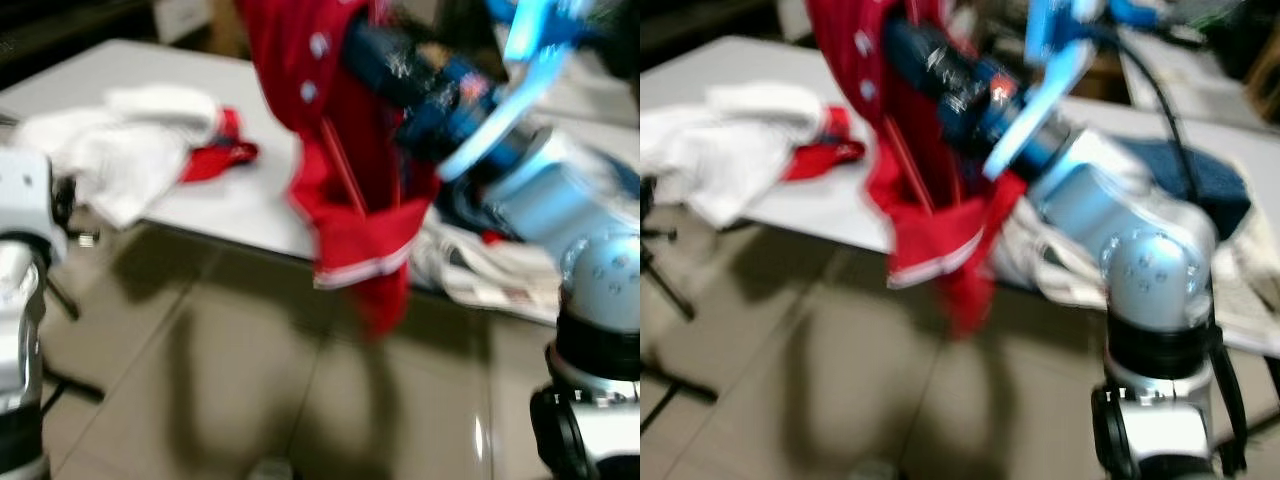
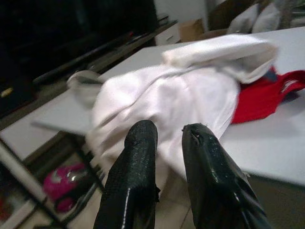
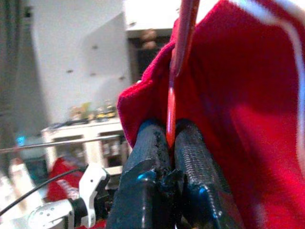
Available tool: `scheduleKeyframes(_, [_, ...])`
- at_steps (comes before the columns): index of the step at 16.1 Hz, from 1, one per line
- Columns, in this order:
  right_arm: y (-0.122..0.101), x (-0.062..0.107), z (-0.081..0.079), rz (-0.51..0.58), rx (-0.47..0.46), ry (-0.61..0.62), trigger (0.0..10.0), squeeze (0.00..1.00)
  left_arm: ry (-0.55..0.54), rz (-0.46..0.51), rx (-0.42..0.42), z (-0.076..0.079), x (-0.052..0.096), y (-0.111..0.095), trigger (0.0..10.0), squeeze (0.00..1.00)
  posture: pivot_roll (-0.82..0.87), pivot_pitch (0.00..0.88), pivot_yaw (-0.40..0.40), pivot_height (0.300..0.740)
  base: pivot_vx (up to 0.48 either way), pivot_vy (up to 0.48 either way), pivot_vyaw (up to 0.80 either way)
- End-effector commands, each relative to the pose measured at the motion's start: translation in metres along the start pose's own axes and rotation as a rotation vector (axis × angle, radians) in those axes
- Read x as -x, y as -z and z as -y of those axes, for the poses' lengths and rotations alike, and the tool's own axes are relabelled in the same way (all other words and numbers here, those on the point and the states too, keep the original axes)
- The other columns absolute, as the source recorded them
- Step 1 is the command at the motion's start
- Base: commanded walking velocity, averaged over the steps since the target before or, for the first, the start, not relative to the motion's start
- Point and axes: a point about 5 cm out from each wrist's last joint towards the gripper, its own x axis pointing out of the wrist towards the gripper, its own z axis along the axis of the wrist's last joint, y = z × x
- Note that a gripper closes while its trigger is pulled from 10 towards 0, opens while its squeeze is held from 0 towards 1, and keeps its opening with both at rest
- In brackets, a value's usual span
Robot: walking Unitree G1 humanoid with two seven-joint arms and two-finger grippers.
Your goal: Hang hanger
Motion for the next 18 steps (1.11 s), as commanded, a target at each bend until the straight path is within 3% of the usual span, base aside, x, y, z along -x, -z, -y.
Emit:
scheduleKeyframes(1, [-0.010,0.001,-0.006,0.042,-0.011,-0.046,10.0,0.00,-0.005,0.008,-0.017,-0.001,0.007,-0.004,10.0,0.00,0.15,0.000,-0.007,0.740,0.000,0.000,0.80])
scheduleKeyframes(2, [-0.003,0.005,-0.002,0.033,-0.060,-0.041,10.0,0.00,0.023,-0.015,0.005,0.003,0.012,0.000,10.0,0.00,0.15,0.000,-0.007,0.740,0.000,0.000,0.80])
scheduleKeyframes(5, [0.043,0.035,0.015,-0.154,-0.085,0.119,10.0,0.00,0.309,0.045,0.019,0.044,0.030,-0.004,10.0,0.00,0.17,0.004,-0.020,0.740,0.000,0.000,0.80])
scheduleKeyframes(6, [0.056,0.045,0.017,-0.209,-0.085,0.146,10.0,0.00,0.351,0.055,0.015,0.051,0.034,-0.004,10.0,0.00,0.17,0.010,-0.014,0.740,0.000,0.000,0.80])
scheduleKeyframes(7, [0.091,0.076,0.020,-0.344,-0.127,0.247,10.0,0.00,0.373,0.025,0.037,0.065,0.040,0.005,10.0,0.00,0.16,0.013,-0.003,0.740,0.000,0.000,0.80])
scheduleKeyframes(8, [0.102,0.087,0.022,-0.384,-0.132,0.285,10.0,0.00,0.370,0.012,0.060,0.069,0.042,0.008,10.0,0.00,0.16,0.013,0.001,0.740,0.000,0.000,0.80])
scheduleKeyframes(10, [0.142,0.122,0.027,-0.586,-0.059,0.419,10.0,0.00,0.409,-0.041,0.047,0.086,0.051,0.024,10.0,0.00,0.15,0.016,0.013,0.740,0.000,0.000,0.80])
scheduleKeyframes(13, [0.164,0.137,0.029,-0.649,0.027,0.545,10.0,0.00,0.462,-0.075,0.067,0.103,0.055,0.035,10.0,0.00,0.14,0.014,0.020,0.740,0.000,0.000,0.80])
scheduleKeyframes(14, [0.175,0.145,0.032,-0.712,0.081,0.581,10.0,0.00,0.474,-0.079,0.038,0.112,0.053,0.039,10.0,0.00,0.14,0.015,0.016,0.740,0.000,0.000,0.80])
scheduleKeyframes(16, [0.179,0.146,0.030,-0.722,0.090,0.556,10.0,0.00,0.494,-0.071,0.031,0.120,0.048,0.040,10.0,0.00,0.13,0.015,0.016,0.740,0.000,0.000,0.80])
scheduleKeyframes(18, [0.175,0.145,0.035,-0.730,0.144,0.507,10.0,0.00,0.501,-0.043,0.029,0.117,0.041,0.036,10.0,0.00,0.13,0.012,0.020,0.740,0.000,0.000,0.80])
